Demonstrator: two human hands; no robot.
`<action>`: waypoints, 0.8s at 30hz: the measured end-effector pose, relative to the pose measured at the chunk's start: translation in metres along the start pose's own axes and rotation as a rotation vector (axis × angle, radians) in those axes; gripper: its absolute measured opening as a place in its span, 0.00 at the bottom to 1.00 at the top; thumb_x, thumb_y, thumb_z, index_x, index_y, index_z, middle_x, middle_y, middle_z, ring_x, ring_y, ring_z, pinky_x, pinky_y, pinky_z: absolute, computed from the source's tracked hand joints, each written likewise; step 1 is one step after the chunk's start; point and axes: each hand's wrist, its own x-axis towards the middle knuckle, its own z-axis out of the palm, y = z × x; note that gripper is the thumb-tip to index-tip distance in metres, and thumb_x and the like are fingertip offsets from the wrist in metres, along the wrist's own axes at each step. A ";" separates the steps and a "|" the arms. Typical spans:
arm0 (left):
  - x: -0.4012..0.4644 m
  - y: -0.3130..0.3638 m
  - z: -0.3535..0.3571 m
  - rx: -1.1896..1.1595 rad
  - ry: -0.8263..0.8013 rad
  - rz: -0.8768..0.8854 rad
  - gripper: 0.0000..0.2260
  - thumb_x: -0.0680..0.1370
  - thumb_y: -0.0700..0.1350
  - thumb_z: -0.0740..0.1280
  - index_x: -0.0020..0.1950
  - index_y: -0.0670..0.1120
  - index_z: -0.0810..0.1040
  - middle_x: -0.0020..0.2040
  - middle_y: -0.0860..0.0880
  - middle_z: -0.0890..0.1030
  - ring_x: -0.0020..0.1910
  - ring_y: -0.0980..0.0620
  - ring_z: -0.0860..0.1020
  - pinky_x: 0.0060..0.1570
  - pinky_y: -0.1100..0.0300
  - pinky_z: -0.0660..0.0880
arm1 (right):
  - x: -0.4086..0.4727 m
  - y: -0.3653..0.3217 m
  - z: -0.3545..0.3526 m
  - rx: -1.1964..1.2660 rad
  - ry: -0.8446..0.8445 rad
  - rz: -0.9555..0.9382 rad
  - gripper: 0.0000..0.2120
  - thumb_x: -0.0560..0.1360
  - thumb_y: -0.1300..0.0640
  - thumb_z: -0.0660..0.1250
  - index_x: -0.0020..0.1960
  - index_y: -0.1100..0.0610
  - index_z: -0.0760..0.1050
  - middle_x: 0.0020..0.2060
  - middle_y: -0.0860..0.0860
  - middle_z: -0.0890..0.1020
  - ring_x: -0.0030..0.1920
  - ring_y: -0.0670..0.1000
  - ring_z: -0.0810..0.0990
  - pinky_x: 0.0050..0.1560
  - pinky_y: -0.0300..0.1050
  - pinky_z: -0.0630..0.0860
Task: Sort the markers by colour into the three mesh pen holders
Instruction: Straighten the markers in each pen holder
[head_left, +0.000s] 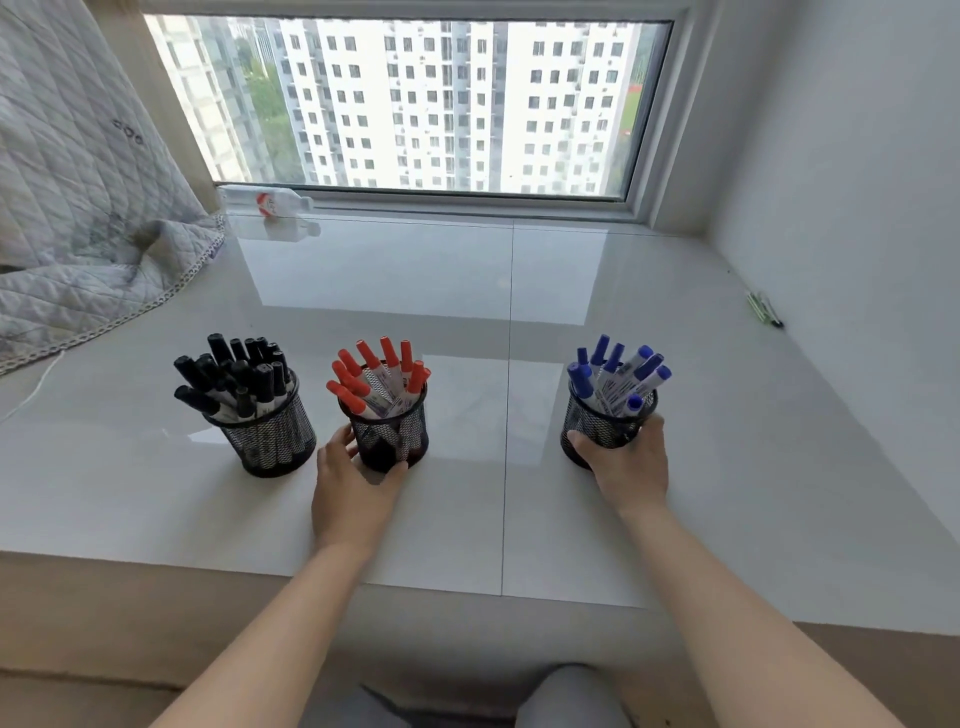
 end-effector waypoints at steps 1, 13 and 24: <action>-0.005 0.000 -0.002 0.016 0.001 0.002 0.31 0.69 0.46 0.74 0.67 0.44 0.65 0.64 0.47 0.70 0.59 0.49 0.74 0.52 0.59 0.69 | -0.008 0.000 -0.001 -0.001 -0.002 -0.007 0.35 0.58 0.47 0.77 0.58 0.52 0.64 0.53 0.45 0.74 0.54 0.50 0.74 0.49 0.43 0.68; -0.069 0.040 -0.009 -0.246 -0.299 0.000 0.05 0.75 0.46 0.68 0.45 0.55 0.74 0.44 0.57 0.79 0.46 0.59 0.77 0.40 0.68 0.69 | -0.096 -0.009 0.001 0.011 -0.146 -0.062 0.28 0.56 0.46 0.75 0.49 0.44 0.62 0.47 0.42 0.74 0.50 0.48 0.75 0.44 0.42 0.70; -0.091 0.072 -0.019 -0.341 -0.368 0.147 0.11 0.72 0.51 0.70 0.51 0.55 0.72 0.47 0.52 0.78 0.40 0.64 0.77 0.36 0.76 0.71 | -0.130 -0.018 0.007 0.017 -0.189 -0.096 0.33 0.59 0.46 0.75 0.60 0.47 0.65 0.53 0.43 0.75 0.55 0.48 0.74 0.53 0.51 0.76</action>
